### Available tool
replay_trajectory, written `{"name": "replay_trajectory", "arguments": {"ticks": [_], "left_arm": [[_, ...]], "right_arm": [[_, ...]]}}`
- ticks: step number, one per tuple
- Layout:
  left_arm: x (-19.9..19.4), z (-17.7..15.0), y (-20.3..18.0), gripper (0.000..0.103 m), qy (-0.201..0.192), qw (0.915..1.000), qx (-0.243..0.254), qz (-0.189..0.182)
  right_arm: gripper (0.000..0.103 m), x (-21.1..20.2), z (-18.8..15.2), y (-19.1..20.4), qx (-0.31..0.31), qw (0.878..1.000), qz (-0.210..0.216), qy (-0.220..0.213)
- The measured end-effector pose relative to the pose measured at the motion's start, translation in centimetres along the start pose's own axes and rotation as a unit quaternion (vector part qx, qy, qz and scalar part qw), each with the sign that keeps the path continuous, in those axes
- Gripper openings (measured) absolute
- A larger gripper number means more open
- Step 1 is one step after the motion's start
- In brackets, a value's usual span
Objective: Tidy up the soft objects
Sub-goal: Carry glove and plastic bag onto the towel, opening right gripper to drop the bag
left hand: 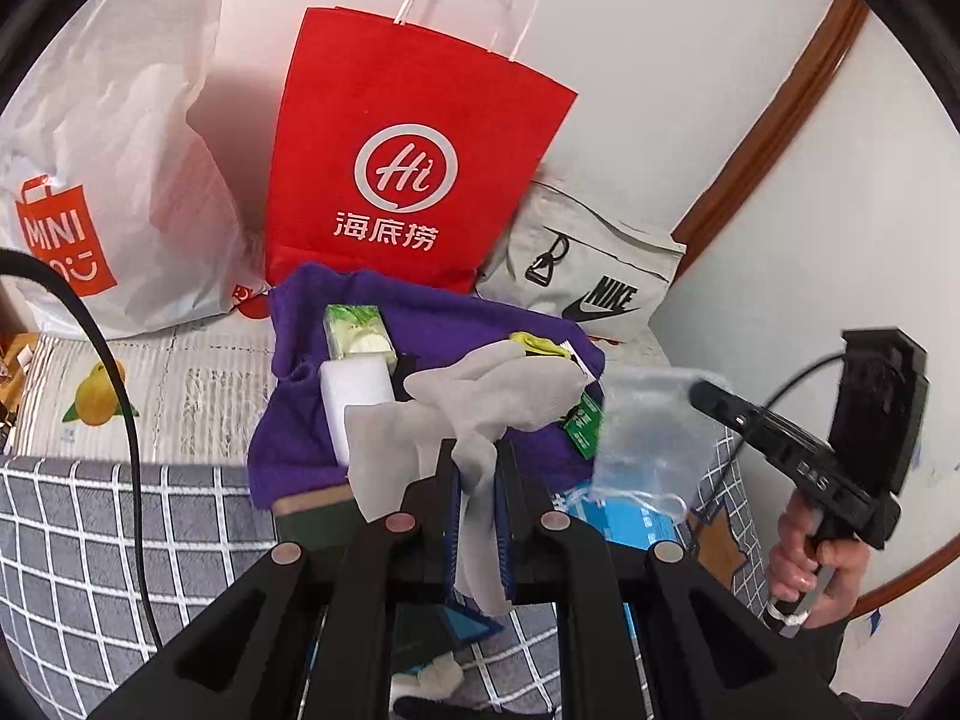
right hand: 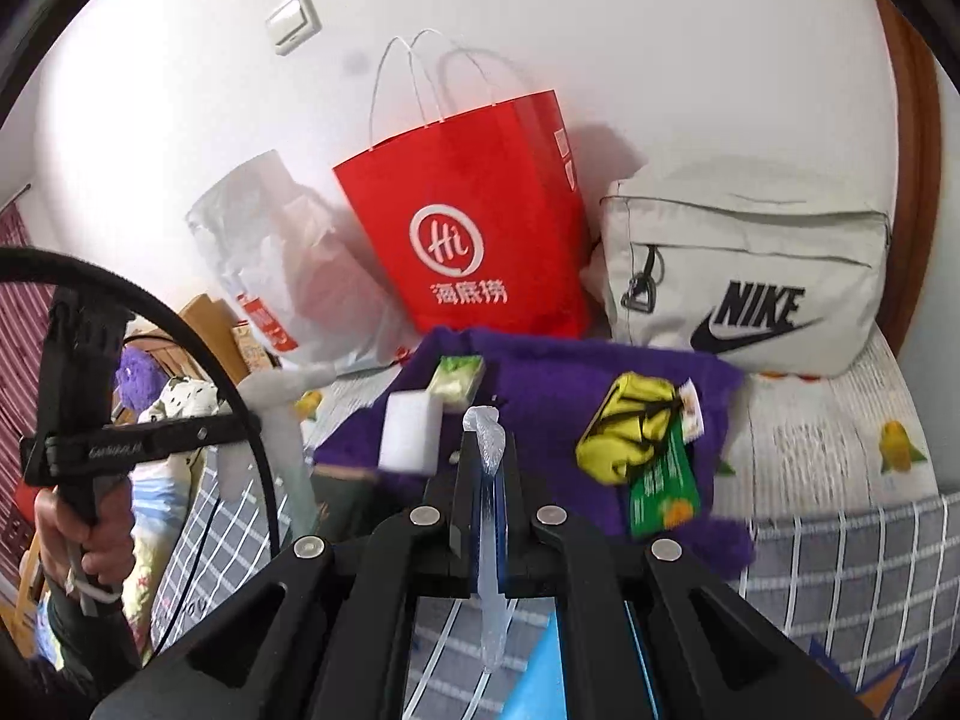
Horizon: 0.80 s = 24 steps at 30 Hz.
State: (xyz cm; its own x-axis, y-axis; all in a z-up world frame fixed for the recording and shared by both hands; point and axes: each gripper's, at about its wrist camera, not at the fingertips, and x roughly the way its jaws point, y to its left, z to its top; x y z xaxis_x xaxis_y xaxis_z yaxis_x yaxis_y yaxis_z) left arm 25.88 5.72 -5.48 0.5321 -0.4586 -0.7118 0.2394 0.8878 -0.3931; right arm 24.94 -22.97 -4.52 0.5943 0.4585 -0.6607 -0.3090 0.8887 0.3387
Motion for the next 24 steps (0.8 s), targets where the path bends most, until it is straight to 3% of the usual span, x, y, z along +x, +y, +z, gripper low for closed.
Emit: {"name": "replay_trajectory", "arguments": {"ticks": [12,17,24], "left_arm": [[3.3,2.2,1.8,0.01,0.019,0.9998,-0.002,0.011],[4.9,3.6,1.9,0.01,0.029,0.9995,0.0,0.011],[7.6,4.9,2.0,0.01,0.047,0.9988,0.0,0.011]], "right_arm": [[0.004,9.1,2.5,-2.8,0.039,0.998,0.009,0.049],[0.004,12.1,1.7,-4.9,0.041,0.995,-0.025,0.084],[0.004,13.3,1.2,-7.4,0.052,0.994,-0.048,0.086]]}}
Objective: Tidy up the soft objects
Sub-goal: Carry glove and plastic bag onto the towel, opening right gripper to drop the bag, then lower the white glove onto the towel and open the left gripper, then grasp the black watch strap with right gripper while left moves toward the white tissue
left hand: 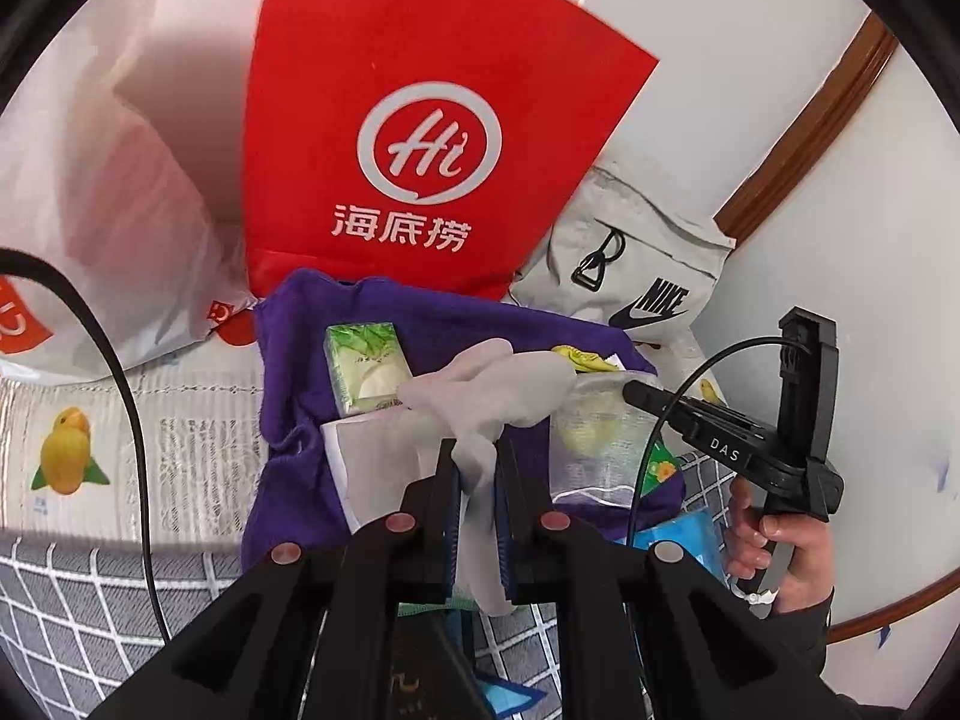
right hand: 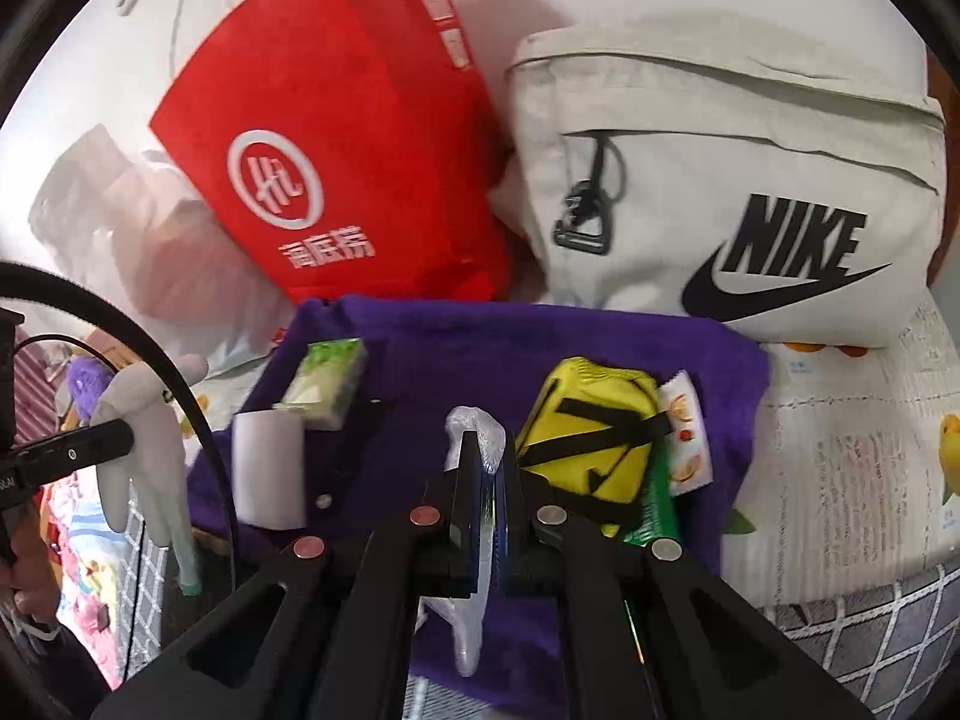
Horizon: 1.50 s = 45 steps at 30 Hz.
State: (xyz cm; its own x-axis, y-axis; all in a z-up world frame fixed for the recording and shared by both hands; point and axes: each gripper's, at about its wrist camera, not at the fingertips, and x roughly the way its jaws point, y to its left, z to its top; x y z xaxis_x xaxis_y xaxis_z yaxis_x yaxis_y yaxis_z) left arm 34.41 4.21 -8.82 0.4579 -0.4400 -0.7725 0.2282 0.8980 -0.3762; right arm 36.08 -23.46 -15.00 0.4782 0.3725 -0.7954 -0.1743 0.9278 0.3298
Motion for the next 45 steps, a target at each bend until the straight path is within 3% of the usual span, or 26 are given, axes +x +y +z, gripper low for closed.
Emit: {"name": "replay_trajectory", "arguments": {"ticks": [9,13,15,25,30,32,33,39,45], "left_arm": [[3.3,2.0,-0.7,0.01,0.022,0.9997,-0.001,-0.01],[4.4,3.4,-1.8,0.01,0.023,0.9996,0.011,-0.015],[5.3,3.9,-2.2,0.01,0.028,0.9995,0.012,-0.013],[11.8,5.6,-3.6,0.01,0.073,0.9969,-0.002,-0.028],[14.0,5.6,-3.7,0.01,0.091,0.9958,-0.002,-0.008],[14.8,5.6,-3.7,0.016,0.106,0.9943,-0.005,0.011],[15.2,5.6,-3.8,0.025,0.118,0.9927,-0.004,0.025],[14.3,5.1,-3.7,0.039,0.117,0.9926,-0.01,0.031],[11.3,4.3,-3.6,0.04,0.104,0.994,-0.012,0.032]], "right_arm": [[0.008,1.9,-0.6,-1.4,-0.002,0.999,-0.017,0.036],[0.037,0.5,-1.0,-1.8,-0.01,0.999,-0.019,0.027],[0.04,-0.7,-1.2,-1.6,-0.023,0.999,-0.033,0.008],[0.041,-3.8,-3.0,-0.4,-0.044,0.999,-0.027,-0.011],[0.041,-3.9,-4.4,0.3,-0.056,0.998,-0.024,-0.002],[0.041,-4.0,-4.7,0.4,-0.058,0.998,-0.025,-0.001],[0.041,-4.1,-5.0,0.4,-0.059,0.998,-0.025,0.0],[0.041,-5.0,-6.2,0.6,-0.062,0.998,-0.022,0.003],[0.041,-6.0,-7.4,1.6,-0.065,0.998,-0.017,0.013]]}}
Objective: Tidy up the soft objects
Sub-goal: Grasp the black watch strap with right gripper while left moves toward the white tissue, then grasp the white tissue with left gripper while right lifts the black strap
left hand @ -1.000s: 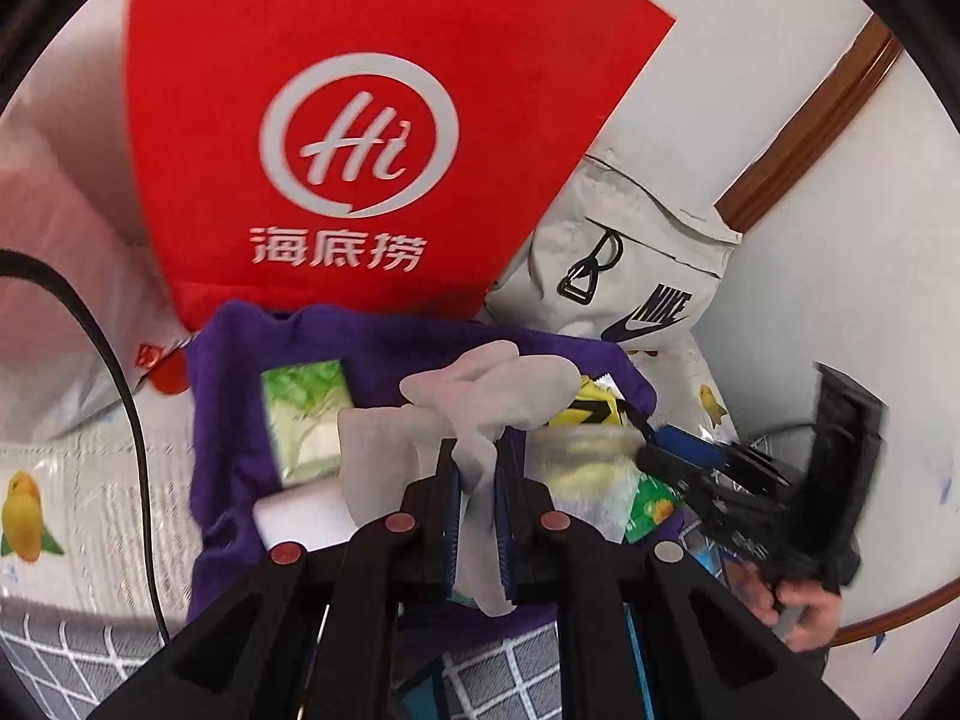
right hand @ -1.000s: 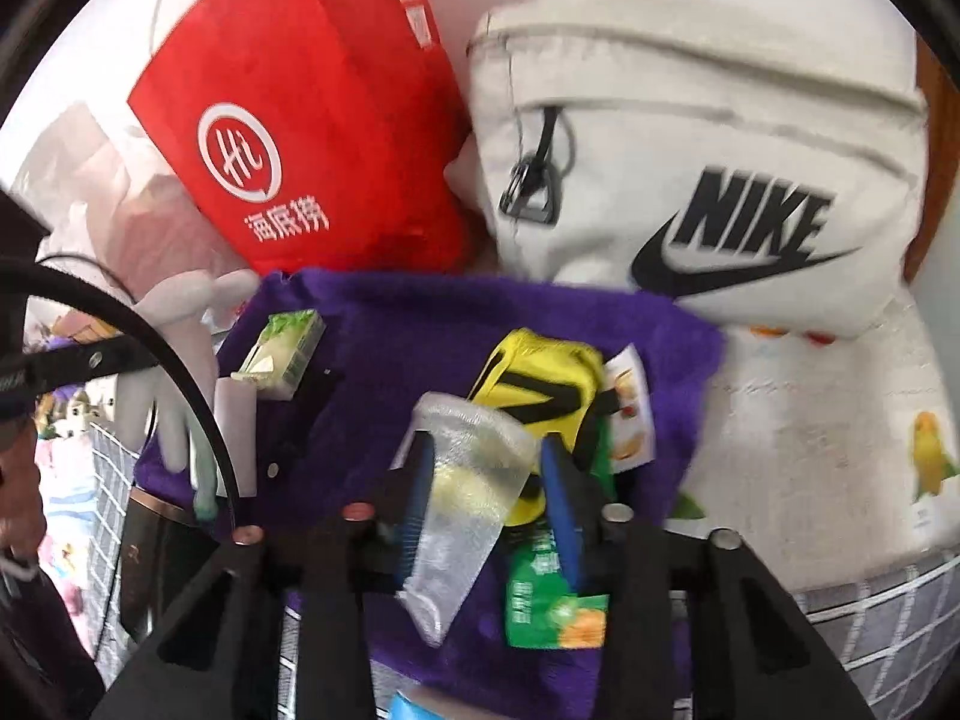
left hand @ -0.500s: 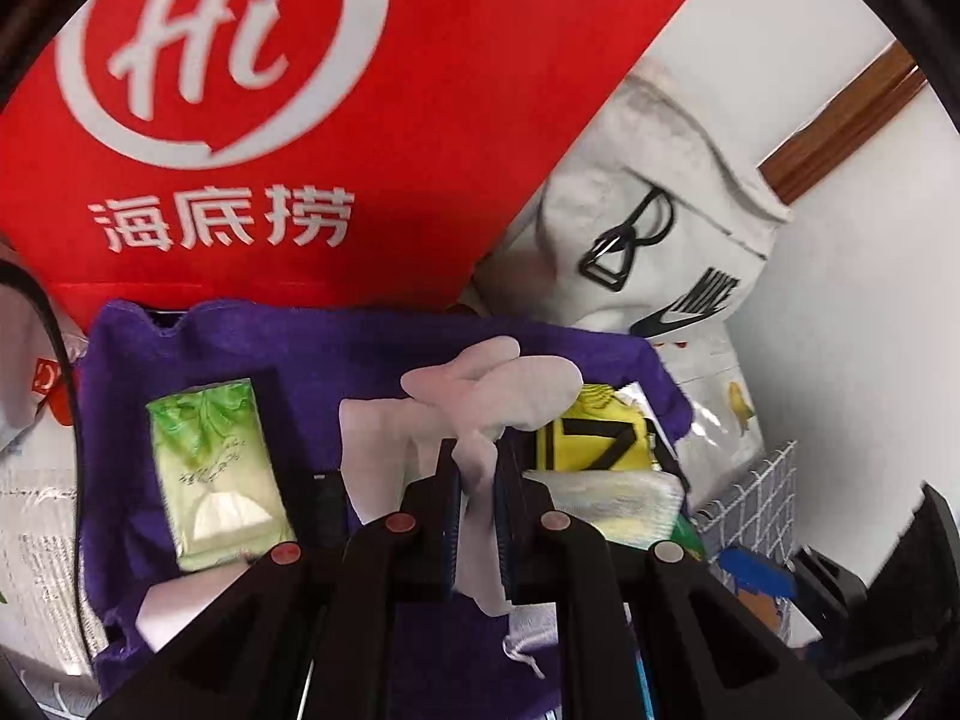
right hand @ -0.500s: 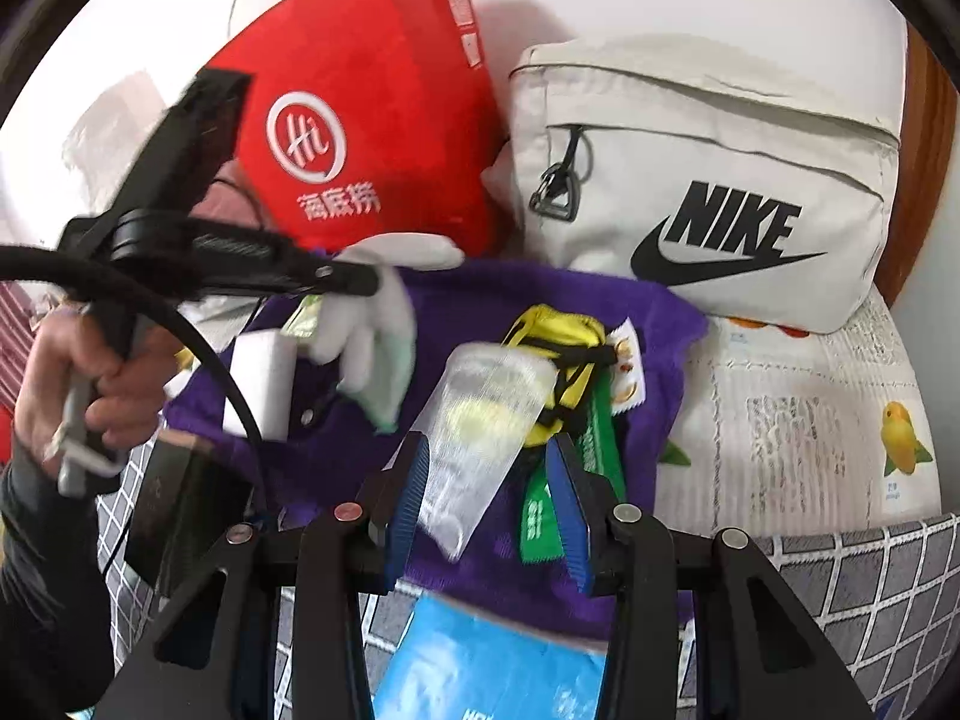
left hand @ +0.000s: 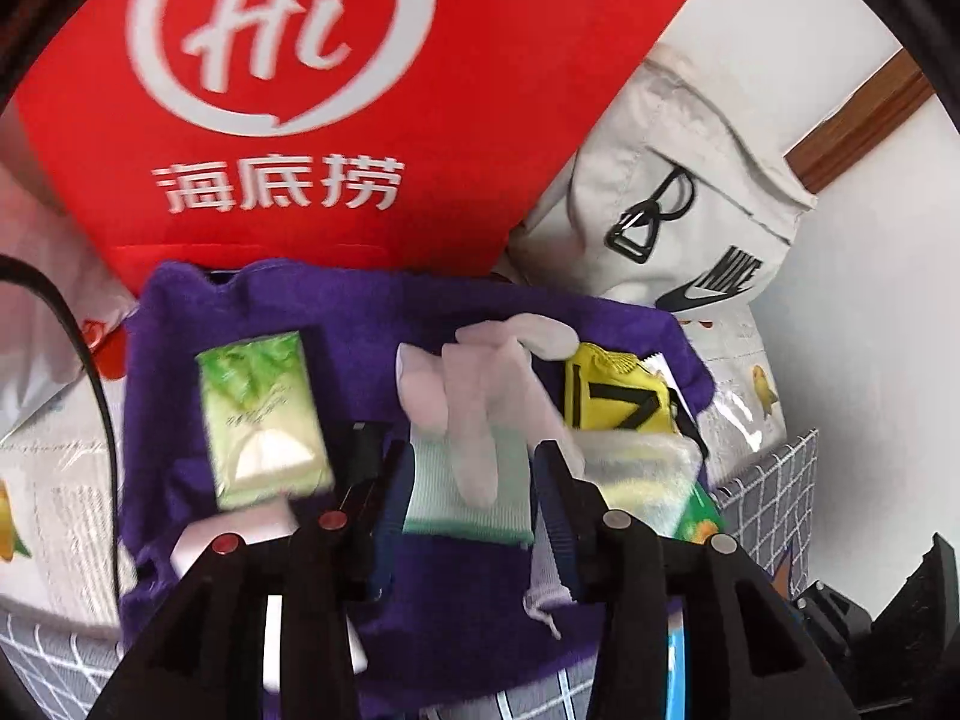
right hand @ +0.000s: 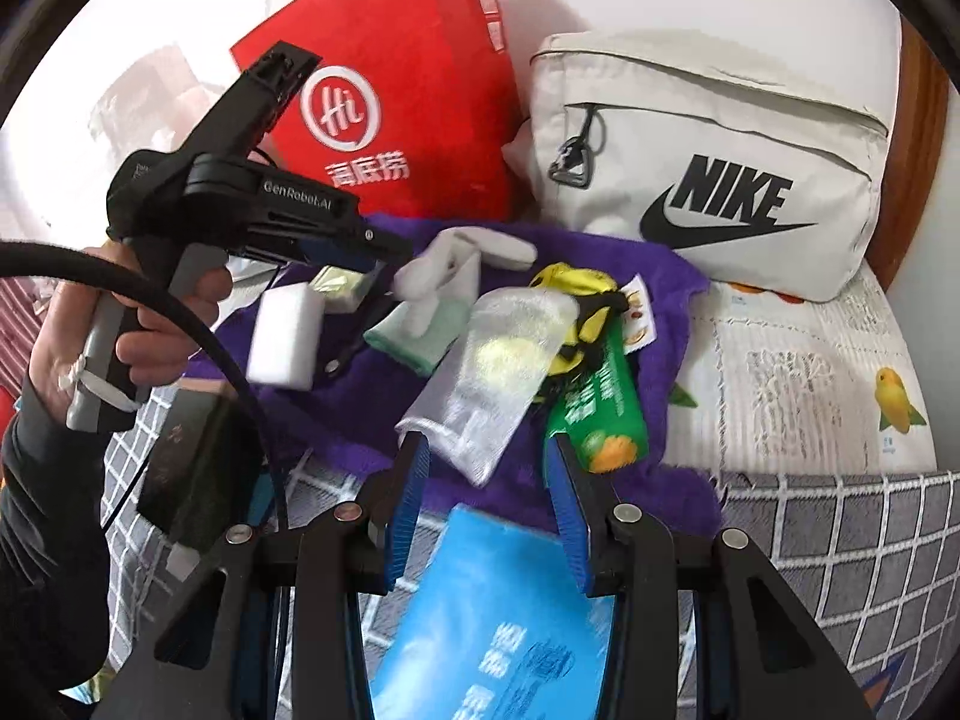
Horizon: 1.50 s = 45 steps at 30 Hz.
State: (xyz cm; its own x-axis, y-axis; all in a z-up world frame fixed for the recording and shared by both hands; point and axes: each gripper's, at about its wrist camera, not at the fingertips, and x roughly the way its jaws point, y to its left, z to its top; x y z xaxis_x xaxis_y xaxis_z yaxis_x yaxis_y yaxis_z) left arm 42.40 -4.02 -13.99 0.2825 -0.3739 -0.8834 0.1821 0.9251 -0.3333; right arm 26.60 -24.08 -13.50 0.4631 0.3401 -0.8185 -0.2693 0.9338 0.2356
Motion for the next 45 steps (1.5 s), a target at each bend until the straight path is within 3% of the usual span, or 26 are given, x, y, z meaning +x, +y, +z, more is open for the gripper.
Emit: {"name": "replay_trajectory", "arguments": {"ticks": [9,13,23,29,32,34,36,39,45], "left_arm": [[-6.6,-5.0,0.1,0.044,-0.03,0.9993,0.014,0.018],[-9.9,-8.0,0.3,0.051,-0.056,0.998,0.016,0.024],[-15.8,-16.8,3.8,0.053,-0.095,0.9941,-0.013,0.051],[-17.2,-21.1,5.3,0.053,-0.098,0.9941,-0.025,0.04],[-17.7,-22.6,6.0,0.053,-0.101,0.9934,-0.036,0.038],[-17.7,-23.3,6.3,0.053,-0.101,0.9933,-0.043,0.038],[-17.7,-24.0,6.6,0.053,-0.099,0.9932,-0.047,0.038],[-17.1,-25.0,6.8,0.053,-0.087,0.9943,-0.053,0.033],[-14.0,-27.6,6.1,0.053,-0.055,0.9976,-0.036,0.021]], "right_arm": [[0.041,-2.6,-3.6,4.8,-0.033,0.999,0.036,0.006],[0.041,-3.3,-5.5,7.8,-0.058,0.997,0.057,0.014],[0.041,-2.0,-11.9,14.5,-0.116,0.985,0.107,0.066],[0.041,0.2,-15.6,18.1,-0.201,0.972,0.08,0.092],[0.041,1.8,-16.9,19.4,-0.247,0.963,0.04,0.099],[0.034,1.8,-17.1,19.8,-0.264,0.961,0.034,0.08],[0.02,1.6,-17.3,19.9,-0.265,0.96,0.044,0.08],[0.02,0.8,-17.5,19.6,-0.257,0.961,0.044,0.09],[0.02,-1.6,-17.8,16.4,-0.183,0.978,0.059,0.085]]}}
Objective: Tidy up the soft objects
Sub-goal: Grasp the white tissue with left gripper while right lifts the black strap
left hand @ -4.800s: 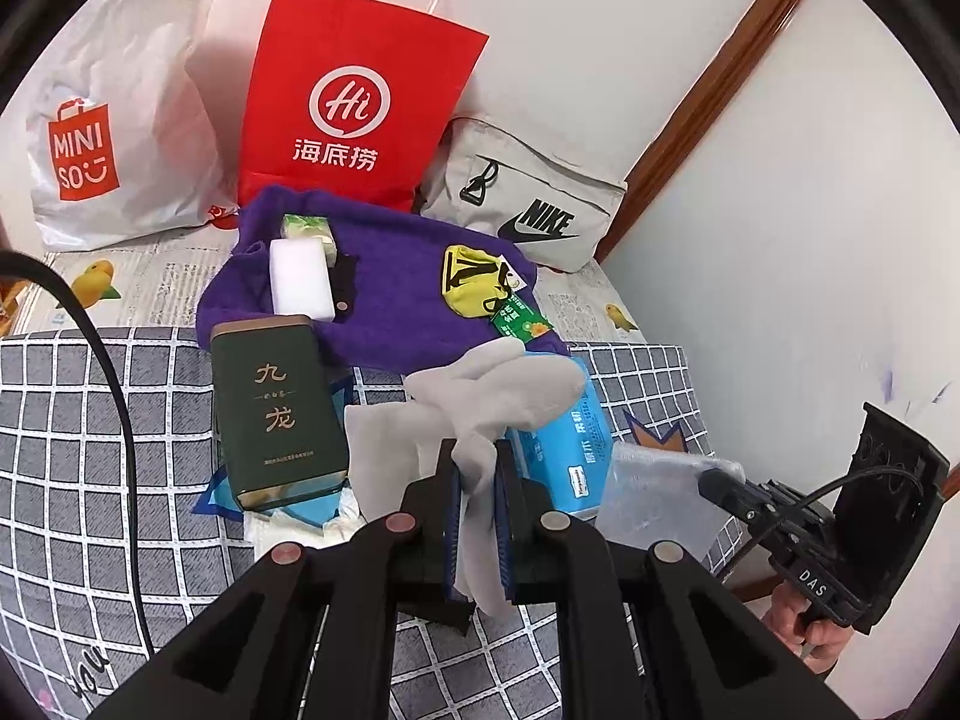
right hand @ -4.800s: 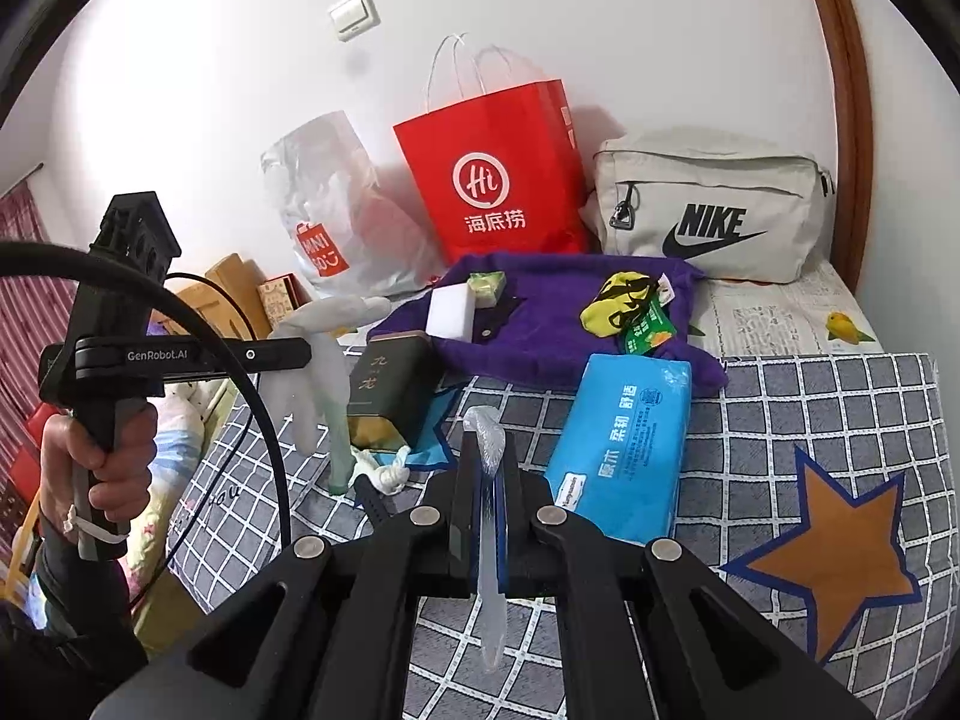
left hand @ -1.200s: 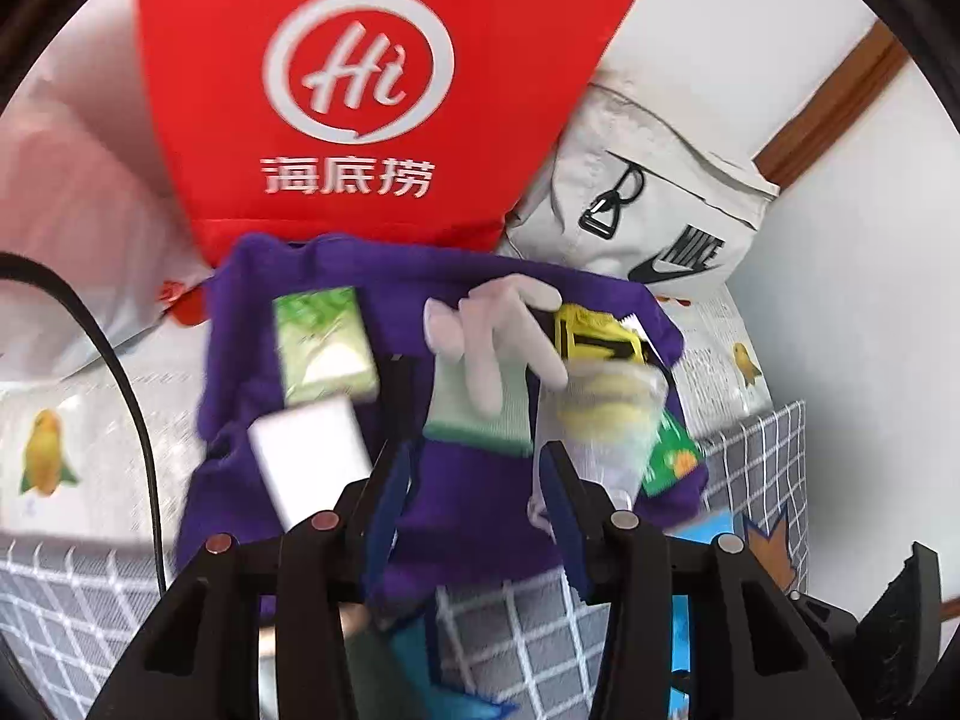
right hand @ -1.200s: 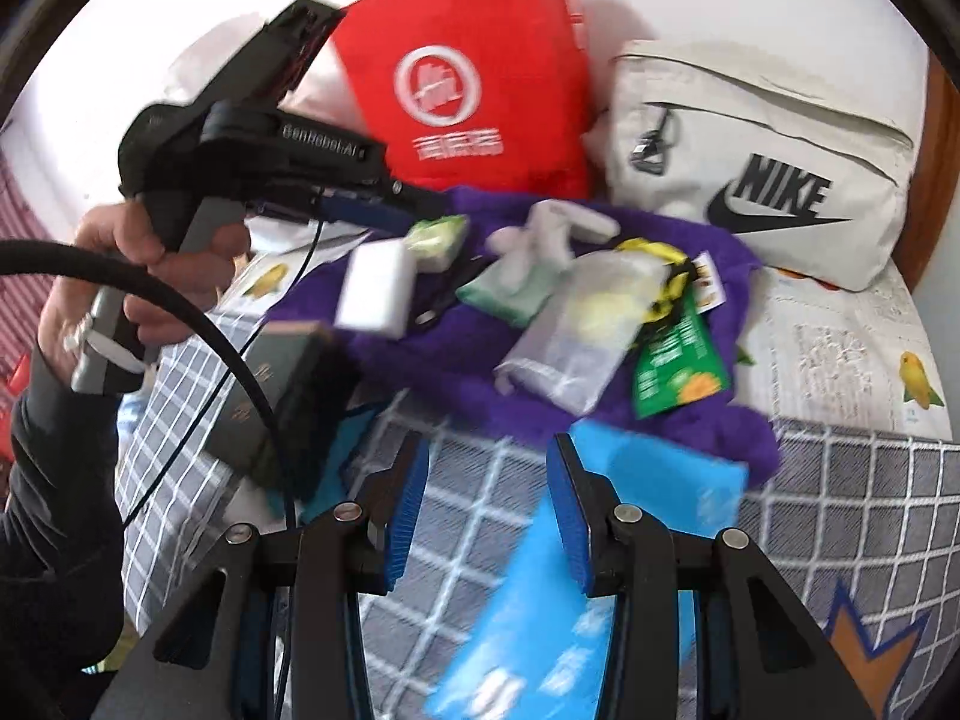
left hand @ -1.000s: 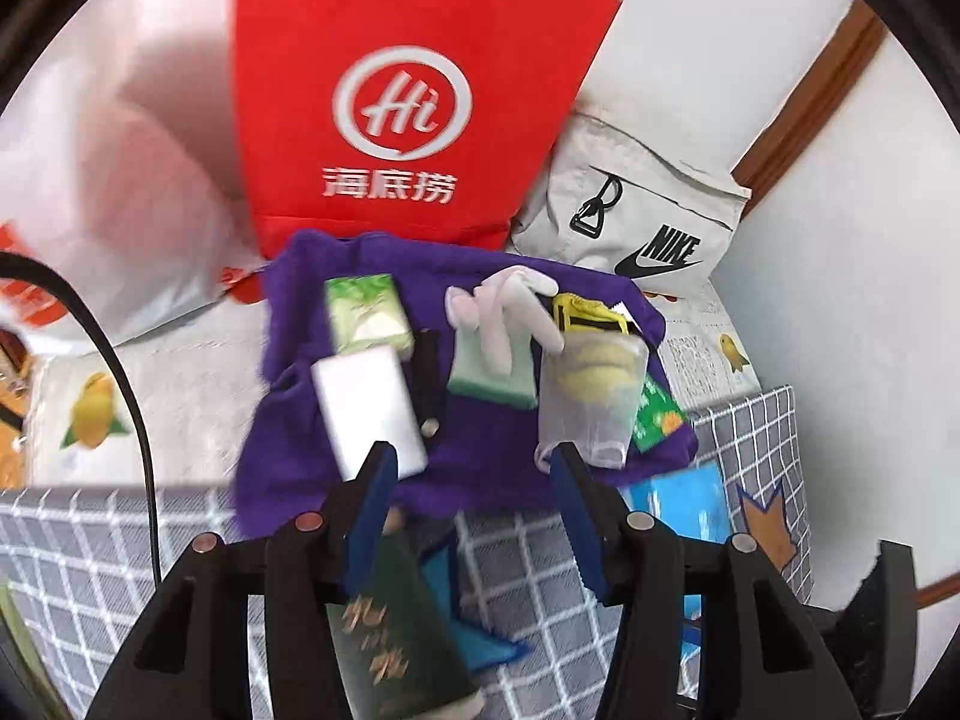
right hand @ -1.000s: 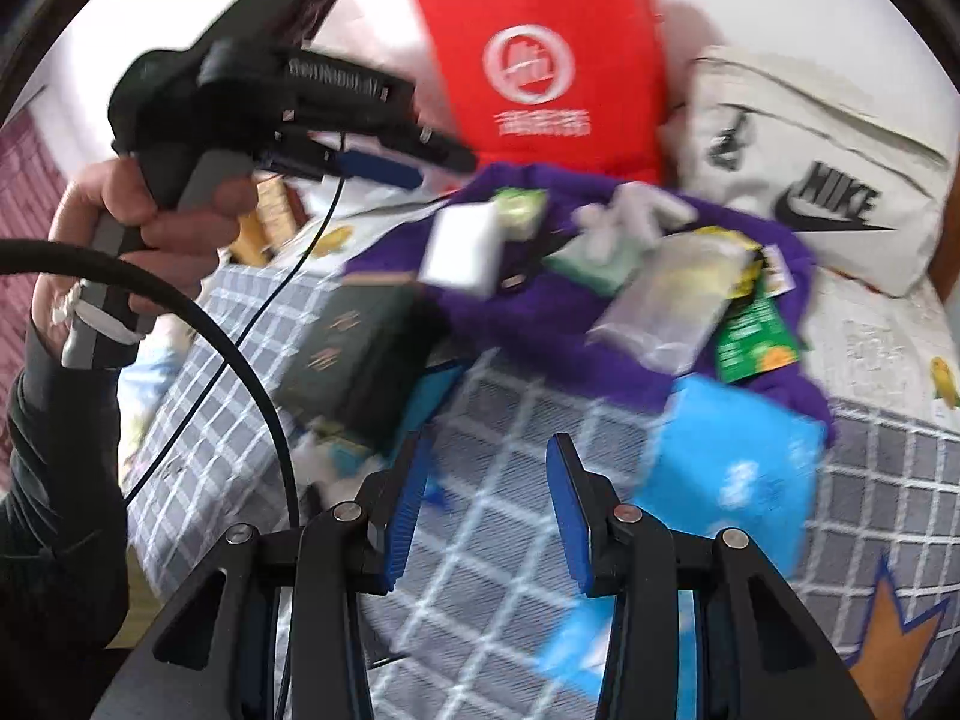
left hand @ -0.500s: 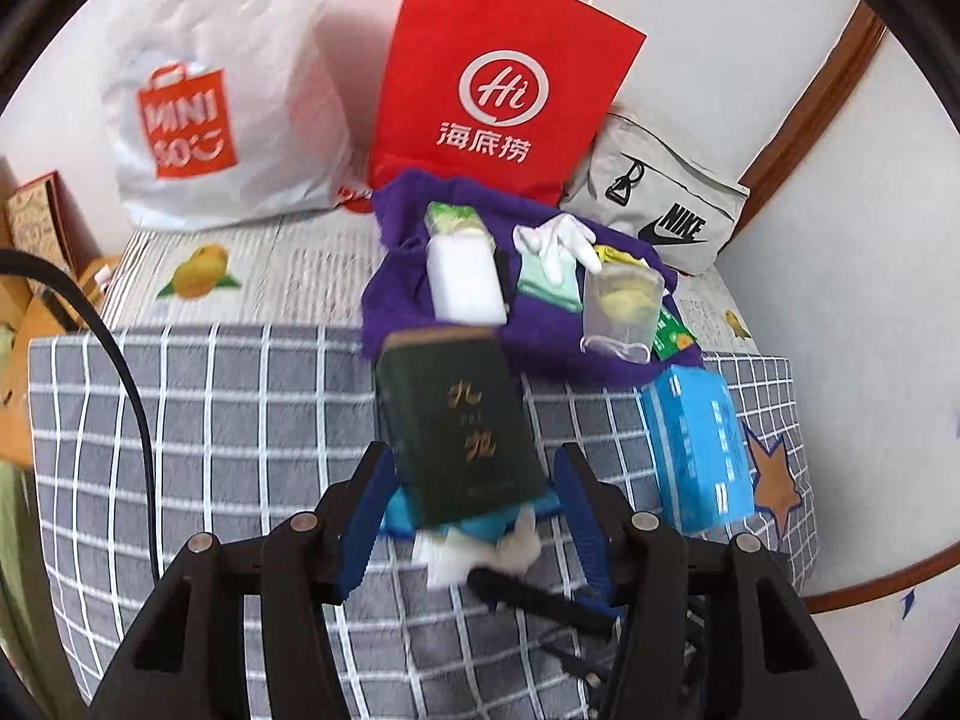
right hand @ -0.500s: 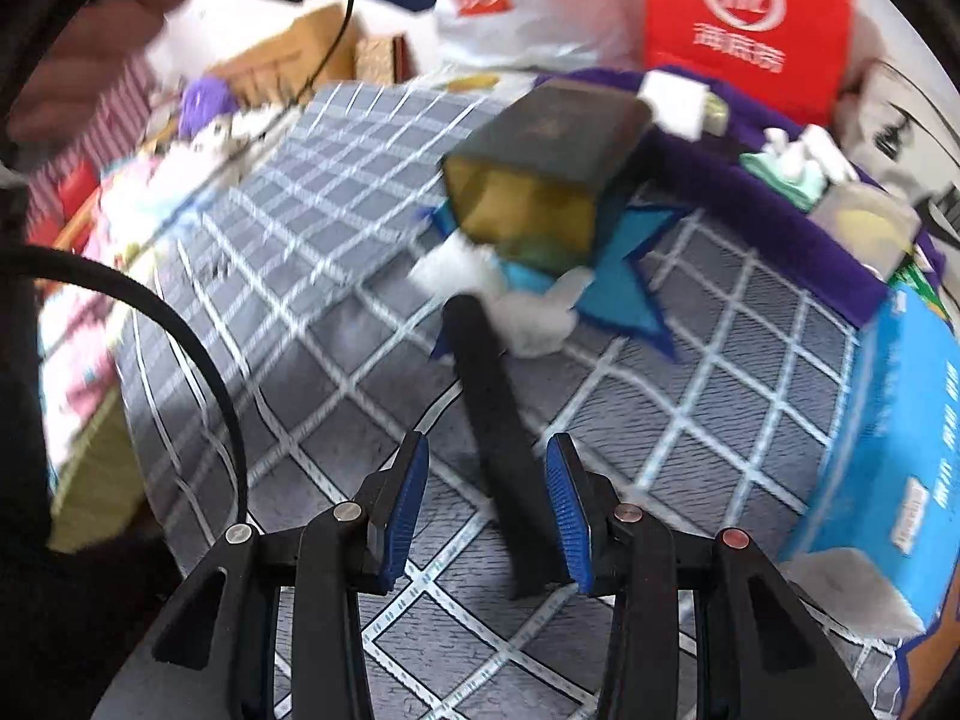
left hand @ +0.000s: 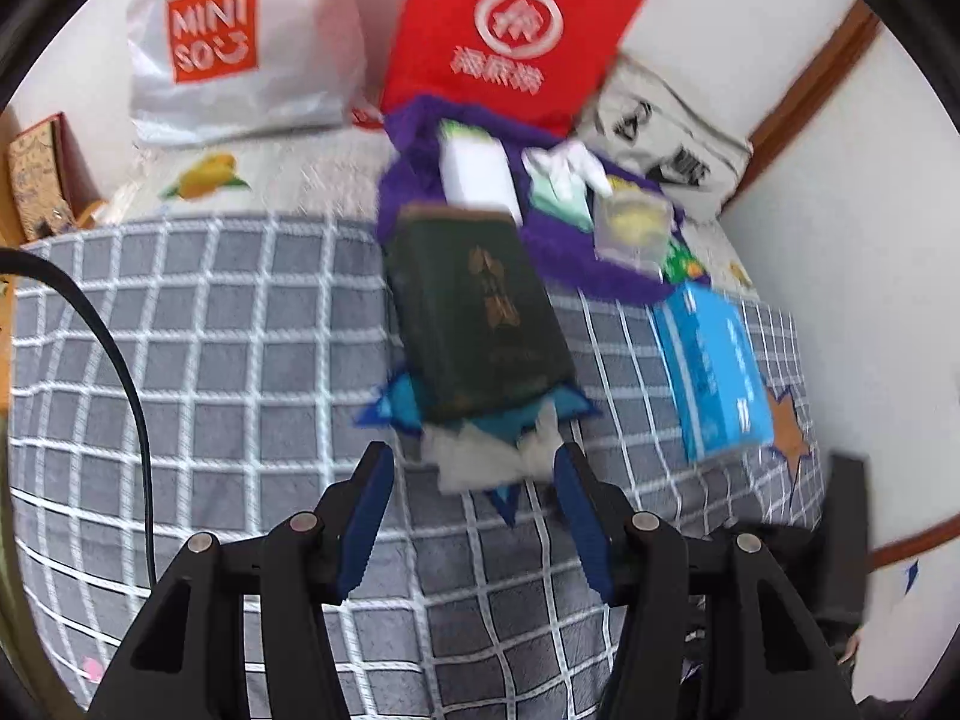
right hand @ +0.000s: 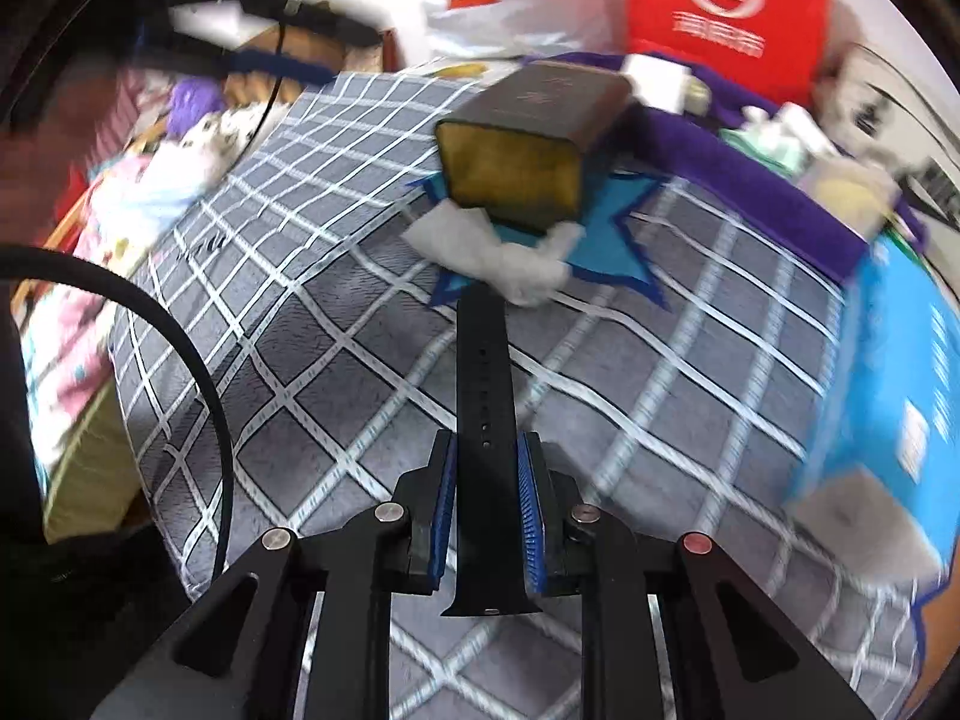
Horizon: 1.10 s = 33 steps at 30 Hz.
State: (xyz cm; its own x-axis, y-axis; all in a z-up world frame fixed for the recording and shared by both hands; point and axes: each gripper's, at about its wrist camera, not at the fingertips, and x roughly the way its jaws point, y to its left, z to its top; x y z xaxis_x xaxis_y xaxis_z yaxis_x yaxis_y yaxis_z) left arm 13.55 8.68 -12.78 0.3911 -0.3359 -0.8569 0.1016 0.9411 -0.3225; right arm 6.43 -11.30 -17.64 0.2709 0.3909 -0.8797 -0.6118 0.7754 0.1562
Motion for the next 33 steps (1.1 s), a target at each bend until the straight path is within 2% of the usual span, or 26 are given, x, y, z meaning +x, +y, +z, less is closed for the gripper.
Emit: {"name": "replay_trajectory", "arguments": {"ticks": [6,10,13,19,24,26,28,30,33], "left_arm": [[2.8,-1.9,-3.3,0.053,0.009,0.998,0.062,0.008],[4.7,-2.3,-5.8,0.054,0.003,0.9925,0.114,0.044],[6.5,-2.5,-7.1,0.053,0.009,0.9852,0.154,0.074],[9.1,-2.1,-7.4,0.054,0.017,0.9766,0.182,0.114],[9.4,-1.8,-7.2,0.053,0.006,0.9772,0.184,0.106],[9.4,-1.9,-7.3,0.047,0.002,0.9755,0.192,0.107],[9.2,-1.9,-7.3,0.027,0.001,0.9751,0.193,0.108],[9.0,-1.7,-7.0,0.022,0.005,0.977,0.187,0.102],[7.9,-1.8,-6.5,0.02,0.005,0.9819,0.174,0.076]], "right_arm": [[0.02,-2.8,-2.6,-1.4,0.033,0.999,-0.023,-0.01],[0.02,-4.0,-4.1,-3.2,0.054,0.997,-0.046,-0.005],[0.02,-4.0,-5.1,-4.2,0.066,0.996,-0.058,0.002],[0.022,-2.9,-6.0,-5.5,0.082,0.995,-0.052,0.02],[0.023,-2.4,-5.7,-6.1,0.09,0.995,-0.041,0.011],[0.021,-2.2,-5.6,-5.9,0.081,0.996,-0.049,0.006],[0.021,-2.1,-5.5,-5.6,0.071,0.996,-0.055,0.001],[0.02,-2.1,-5.5,-5.7,0.075,0.996,-0.05,-0.001],[0.02,-2.5,-5.5,-6.2,0.093,0.995,-0.035,-0.006]]}}
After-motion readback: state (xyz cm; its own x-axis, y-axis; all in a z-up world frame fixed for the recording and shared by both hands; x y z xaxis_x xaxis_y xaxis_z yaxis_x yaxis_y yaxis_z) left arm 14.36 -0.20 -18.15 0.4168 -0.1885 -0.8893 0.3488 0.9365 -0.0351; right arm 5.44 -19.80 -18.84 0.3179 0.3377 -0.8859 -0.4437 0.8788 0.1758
